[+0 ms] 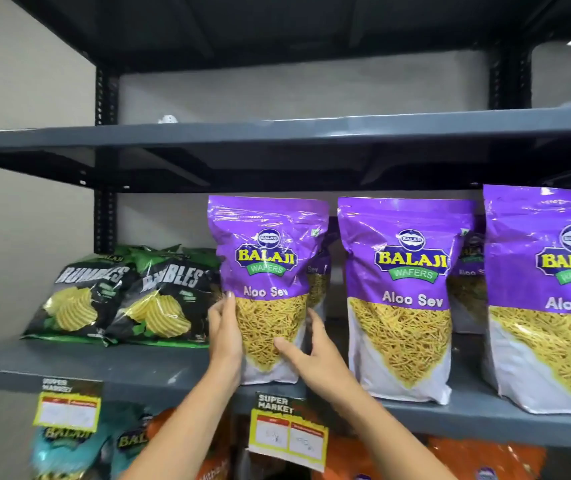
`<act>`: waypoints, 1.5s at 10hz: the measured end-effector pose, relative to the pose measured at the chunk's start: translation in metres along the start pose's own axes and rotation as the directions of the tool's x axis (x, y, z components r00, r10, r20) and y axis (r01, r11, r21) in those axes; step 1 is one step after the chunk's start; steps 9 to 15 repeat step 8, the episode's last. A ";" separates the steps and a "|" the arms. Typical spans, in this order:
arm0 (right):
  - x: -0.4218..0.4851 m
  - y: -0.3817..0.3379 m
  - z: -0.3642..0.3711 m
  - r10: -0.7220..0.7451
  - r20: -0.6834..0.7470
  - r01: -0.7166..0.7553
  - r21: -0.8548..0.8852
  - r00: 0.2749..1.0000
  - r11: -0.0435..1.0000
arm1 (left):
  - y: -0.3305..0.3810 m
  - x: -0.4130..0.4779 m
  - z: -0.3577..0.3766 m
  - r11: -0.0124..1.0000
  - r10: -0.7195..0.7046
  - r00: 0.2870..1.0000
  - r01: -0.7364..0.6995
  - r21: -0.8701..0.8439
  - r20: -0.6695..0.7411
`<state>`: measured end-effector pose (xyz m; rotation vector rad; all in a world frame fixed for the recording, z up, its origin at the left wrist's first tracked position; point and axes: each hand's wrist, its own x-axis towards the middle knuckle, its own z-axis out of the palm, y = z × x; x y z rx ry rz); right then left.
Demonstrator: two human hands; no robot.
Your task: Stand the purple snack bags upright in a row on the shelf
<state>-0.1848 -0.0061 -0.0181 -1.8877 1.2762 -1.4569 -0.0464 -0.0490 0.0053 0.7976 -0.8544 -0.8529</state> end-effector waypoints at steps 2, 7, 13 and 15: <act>-0.002 0.005 0.004 0.026 -0.109 -0.018 0.072 0.994 0.997 | -0.006 -0.007 0.002 0.987 0.047 0.999 -0.047 0.153 0.000; -0.010 0.007 0.002 0.002 -0.155 0.006 0.052 0.988 0.999 | -0.003 -0.019 0.012 0.928 0.084 0.994 -0.052 0.369 -0.072; -0.018 0.006 0.002 -0.066 -0.229 0.061 -0.028 0.971 0.998 | 0.008 -0.027 0.007 0.855 0.318 0.938 -0.221 0.468 -0.136; -0.018 0.006 0.002 -0.066 -0.229 0.061 -0.028 0.971 0.998 | 0.008 -0.027 0.007 0.855 0.318 0.938 -0.221 0.468 -0.136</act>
